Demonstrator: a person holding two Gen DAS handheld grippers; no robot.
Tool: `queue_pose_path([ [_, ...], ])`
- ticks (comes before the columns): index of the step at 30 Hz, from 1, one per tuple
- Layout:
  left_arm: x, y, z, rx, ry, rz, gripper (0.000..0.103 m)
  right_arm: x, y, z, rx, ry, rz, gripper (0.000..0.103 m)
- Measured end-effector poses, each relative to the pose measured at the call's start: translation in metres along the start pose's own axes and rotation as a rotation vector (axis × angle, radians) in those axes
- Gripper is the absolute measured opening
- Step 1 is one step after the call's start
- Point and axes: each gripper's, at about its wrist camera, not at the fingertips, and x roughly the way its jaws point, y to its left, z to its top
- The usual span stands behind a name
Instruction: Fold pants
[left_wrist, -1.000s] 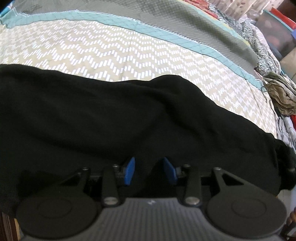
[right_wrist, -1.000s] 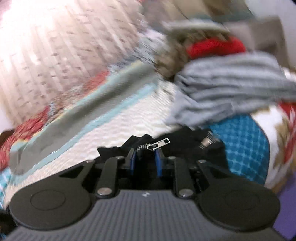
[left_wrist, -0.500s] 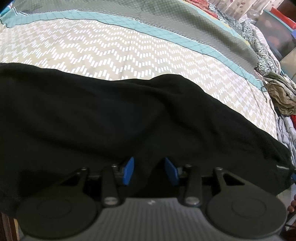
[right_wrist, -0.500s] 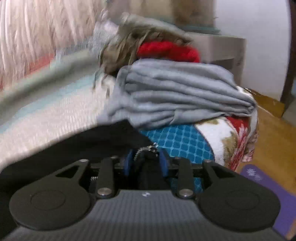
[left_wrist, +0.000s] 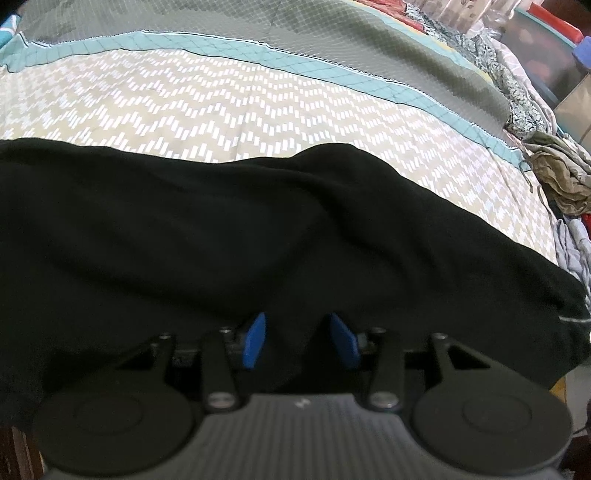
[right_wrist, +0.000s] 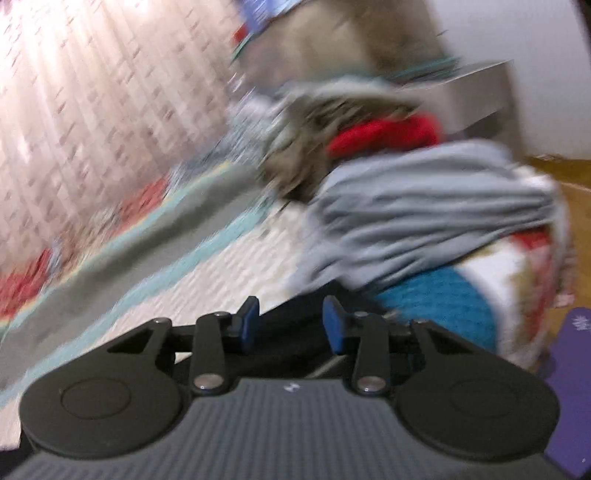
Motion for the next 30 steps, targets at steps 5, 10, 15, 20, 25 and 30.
queue_pose_path([
  [5, -0.001, -0.003, -0.003, 0.017, -0.002, 0.019, 0.041, 0.04, -0.019, -0.004, 0.073, 0.11, -0.089, 0.028],
  [10, -0.005, 0.005, -0.003, -0.019, -0.01, -0.017, 0.041, -0.008, -0.059, 0.013, 0.238, -0.038, -0.027, 0.026],
  [15, -0.006, 0.013, -0.003, -0.064, -0.011, -0.051, 0.041, -0.049, -0.117, 0.005, 0.445, -0.092, 0.0, 0.032],
  [20, -0.007, 0.01, -0.004, -0.06, -0.006, -0.053, 0.043, -0.064, -0.137, -0.026, 0.564, -0.04, 0.044, 0.038],
  [25, -0.01, 0.009, -0.006, -0.058, -0.002, -0.053, 0.043, -0.05, -0.131, -0.048, 0.631, 0.028, 0.101, 0.038],
  [30, -0.013, 0.012, -0.01, -0.073, 0.002, -0.056, 0.043, -0.031, -0.113, -0.043, 0.597, 0.054, 0.124, 0.042],
])
